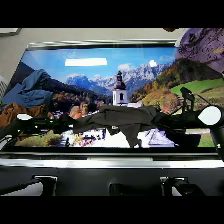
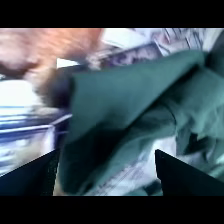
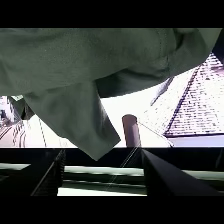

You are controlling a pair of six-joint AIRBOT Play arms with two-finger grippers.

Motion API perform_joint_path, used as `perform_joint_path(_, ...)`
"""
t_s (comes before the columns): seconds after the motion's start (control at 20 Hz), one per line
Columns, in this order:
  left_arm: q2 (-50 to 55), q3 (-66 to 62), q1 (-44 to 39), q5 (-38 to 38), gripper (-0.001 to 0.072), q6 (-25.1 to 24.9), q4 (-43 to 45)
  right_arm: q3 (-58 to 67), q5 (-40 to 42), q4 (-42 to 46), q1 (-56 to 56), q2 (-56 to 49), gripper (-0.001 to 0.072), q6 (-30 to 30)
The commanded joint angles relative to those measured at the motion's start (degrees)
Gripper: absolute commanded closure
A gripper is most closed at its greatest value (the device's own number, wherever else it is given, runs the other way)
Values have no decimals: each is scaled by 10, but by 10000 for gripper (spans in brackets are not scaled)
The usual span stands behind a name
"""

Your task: Fold the clothes and pants, and hang the long-sleeved shirts on hangers.

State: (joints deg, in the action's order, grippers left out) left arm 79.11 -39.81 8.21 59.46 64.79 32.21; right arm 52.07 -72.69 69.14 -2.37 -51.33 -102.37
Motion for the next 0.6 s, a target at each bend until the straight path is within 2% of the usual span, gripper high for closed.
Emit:
perform_joint_path(0.0,16,1,-32,-10,-1,-17,-12,0,4,-5,3,0,152,10)
perform_joint_path(0.15,18,1,-33,-24,1,-5,-12,0,2,-11,3,0,158,1)
perform_joint_path(0.2,18,1,-33,-23,34,-5,-12,0,1,-16,3,0,158,-10)
perform_joint_path(0.25,18,1,-33,-21,192,-5,-12,0,2,-22,3,0,159,-12)
perform_joint_path(0.35,18,1,-33,-19,638,-5,-12,0,7,-37,3,0,170,-22)
perform_joint_path(0.4,17,1,-33,-18,689,-5,-12,0,6,-40,3,0,171,-42)
perform_joint_path(0.55,17,1,-33,-8,690,-13,-12,0,0,-1,4,-8,154,-83)
